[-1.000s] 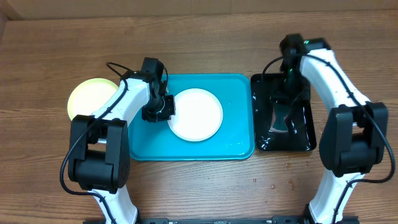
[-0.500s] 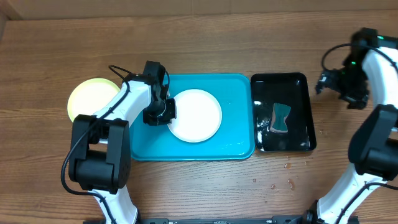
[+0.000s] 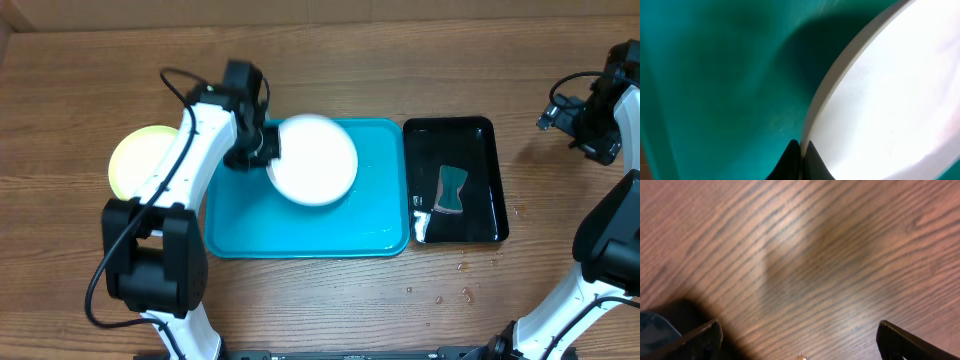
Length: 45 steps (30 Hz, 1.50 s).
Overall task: Clean dirty plates on tray and stack at the side
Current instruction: 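Lift the white plate with the left gripper and tilt it over the black tray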
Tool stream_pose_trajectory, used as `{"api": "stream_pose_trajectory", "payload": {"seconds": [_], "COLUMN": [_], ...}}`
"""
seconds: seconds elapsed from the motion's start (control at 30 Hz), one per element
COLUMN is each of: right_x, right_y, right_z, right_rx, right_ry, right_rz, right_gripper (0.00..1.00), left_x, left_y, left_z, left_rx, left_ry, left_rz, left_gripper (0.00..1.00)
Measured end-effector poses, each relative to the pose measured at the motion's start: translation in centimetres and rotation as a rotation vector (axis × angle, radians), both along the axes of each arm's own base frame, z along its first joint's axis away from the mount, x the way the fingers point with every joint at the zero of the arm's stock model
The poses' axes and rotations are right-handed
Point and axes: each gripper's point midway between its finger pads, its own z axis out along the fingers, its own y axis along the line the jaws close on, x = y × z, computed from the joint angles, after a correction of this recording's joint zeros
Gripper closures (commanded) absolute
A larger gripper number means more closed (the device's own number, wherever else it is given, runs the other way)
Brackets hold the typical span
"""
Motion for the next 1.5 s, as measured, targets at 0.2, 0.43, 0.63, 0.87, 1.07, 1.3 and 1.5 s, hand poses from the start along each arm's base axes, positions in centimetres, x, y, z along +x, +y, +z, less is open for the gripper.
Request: {"api": "stream_pose_trajectory", "payload": {"seconds": [0.2,0.43,0.63,0.87,1.07,1.3,1.5], "right_x": [0.4,0.4,0.4,0.4,0.4,0.4,0.5], "right_y": [-0.2,-0.2,-0.2,-0.2,-0.2,-0.2,-0.2], "right_z": [0.1,0.1,0.1,0.1,0.1,0.1,0.1], "right_rx": [-0.007,-0.007,-0.007,-0.007,-0.007,-0.007,-0.008], "right_ry": [-0.016,-0.017,-0.016,-0.016,-0.017,-0.017,-0.019], "right_rz": [0.0,-0.001,-0.001,0.0,-0.001,0.0,0.0], "right_gripper": [0.0,0.0,0.0,0.0,0.0,0.0,0.0], "left_x": [3.1,4.2,3.5,1.1,-0.4,-1.7,-3.7], "left_y": [-1.7,-8.1,-14.9,-20.4,-23.0,-25.0,-27.0], "left_z": [5.4,7.0,8.2,9.3,11.3,16.3,21.6], "left_rx": [-0.025,-0.077,-0.082,0.053,0.262,0.557,0.713], "left_ry": [-0.17,-0.303,-0.419,-0.559,-0.74,-1.006,-1.204], "left_rz": [-0.02,-0.12,-0.237,-0.346,-0.436,-0.489,-0.442], "left_gripper": [0.96,0.96,0.96,0.96,0.96,0.96,0.96]}}
